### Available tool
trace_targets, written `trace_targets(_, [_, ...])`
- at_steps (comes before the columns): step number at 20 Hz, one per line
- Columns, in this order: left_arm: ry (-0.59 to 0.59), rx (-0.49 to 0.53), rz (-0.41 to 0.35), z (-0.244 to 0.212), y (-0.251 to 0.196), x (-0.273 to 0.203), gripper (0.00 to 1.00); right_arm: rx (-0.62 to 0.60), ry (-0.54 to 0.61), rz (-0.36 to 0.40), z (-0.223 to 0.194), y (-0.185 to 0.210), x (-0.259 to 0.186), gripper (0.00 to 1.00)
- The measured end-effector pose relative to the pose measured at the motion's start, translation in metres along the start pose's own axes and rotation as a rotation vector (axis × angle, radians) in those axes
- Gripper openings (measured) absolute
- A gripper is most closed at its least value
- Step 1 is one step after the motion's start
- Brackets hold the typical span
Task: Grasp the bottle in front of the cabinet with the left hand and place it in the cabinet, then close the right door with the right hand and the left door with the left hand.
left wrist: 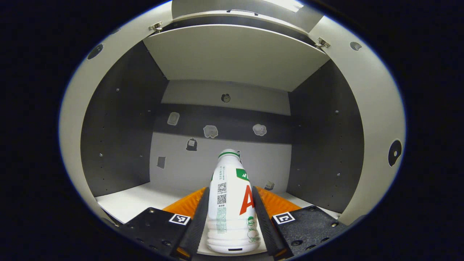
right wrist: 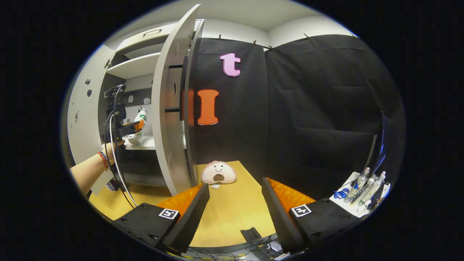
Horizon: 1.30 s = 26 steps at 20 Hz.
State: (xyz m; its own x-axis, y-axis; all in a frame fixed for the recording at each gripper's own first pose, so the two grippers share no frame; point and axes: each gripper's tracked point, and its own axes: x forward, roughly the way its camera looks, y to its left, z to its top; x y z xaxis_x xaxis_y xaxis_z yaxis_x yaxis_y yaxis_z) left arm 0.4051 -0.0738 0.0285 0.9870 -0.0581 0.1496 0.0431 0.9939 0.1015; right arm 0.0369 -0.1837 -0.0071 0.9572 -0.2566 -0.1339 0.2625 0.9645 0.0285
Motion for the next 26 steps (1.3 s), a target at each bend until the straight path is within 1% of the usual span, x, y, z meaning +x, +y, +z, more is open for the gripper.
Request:
trace_targets(3, [0.064, -0.02, 0.02, -0.016, -0.002, -0.004, 0.71, 0.018, 0.003, -0.004, -0.001, -0.004, -0.001, 0.97])
trace_targets(4, [0.059, -0.023, 0.021, -0.014, -0.002, -0.003, 0.7, 0.02, 0.003, -0.005, -0.001, -0.005, -0.001, 0.97])
trace_targets(6, [0.042, 0.002, 0.022, -0.007, -0.002, -0.004, 0.71, 0.02, 0.004, -0.001, -0.003, -0.005, -0.002, 0.96])
trace_targets(7, [0.035, 0.015, 0.02, 0.0, -0.006, -0.006, 0.73, 0.019, 0.003, 0.006, -0.003, -0.003, -0.002, 0.96])
trace_targets(8, [0.031, 0.025, 0.017, 0.007, -0.009, -0.009, 0.76, 0.018, -0.001, 0.013, -0.002, -0.001, -0.002, 0.96])
trace_targets(9, [0.027, 0.03, 0.017, 0.015, -0.008, -0.013, 0.84, 0.017, -0.006, 0.019, 0.0, 0.001, -0.002, 0.97])
trace_targets(10, [0.022, 0.032, 0.015, 0.024, -0.007, -0.018, 0.87, 0.017, -0.012, 0.026, 0.002, 0.003, -0.001, 0.97])
trace_targets(11, [0.016, 0.033, 0.016, 0.033, -0.006, -0.025, 0.94, 0.016, -0.02, 0.033, 0.004, 0.006, 0.001, 0.97])
trace_targets(12, [0.011, 0.035, 0.018, 0.041, -0.003, -0.033, 0.96, 0.015, -0.03, 0.039, 0.008, 0.008, 0.003, 0.97])
trace_targets(16, [0.022, 0.051, 0.039, 0.061, 0.015, -0.071, 0.96, -0.013, -0.048, 0.058, 0.016, 0.018, 0.021, 0.97])
trace_targets(19, [0.051, 0.017, 0.067, 0.064, 0.032, -0.114, 0.96, -0.008, -0.052, 0.077, 0.022, 0.033, 0.039, 0.96])
trace_targets(21, [0.061, -0.01, 0.067, 0.066, 0.042, -0.144, 0.95, -0.021, -0.065, 0.086, 0.027, 0.044, 0.051, 0.96])
trace_targets(24, [0.071, -0.036, 0.056, 0.072, 0.056, -0.188, 0.95, -0.045, -0.075, 0.081, 0.031, 0.052, 0.062, 0.97])
trace_targets(26, [0.085, -0.033, 0.056, 0.072, 0.068, -0.217, 0.95, -0.045, -0.079, 0.078, 0.03, 0.058, 0.067, 0.97])
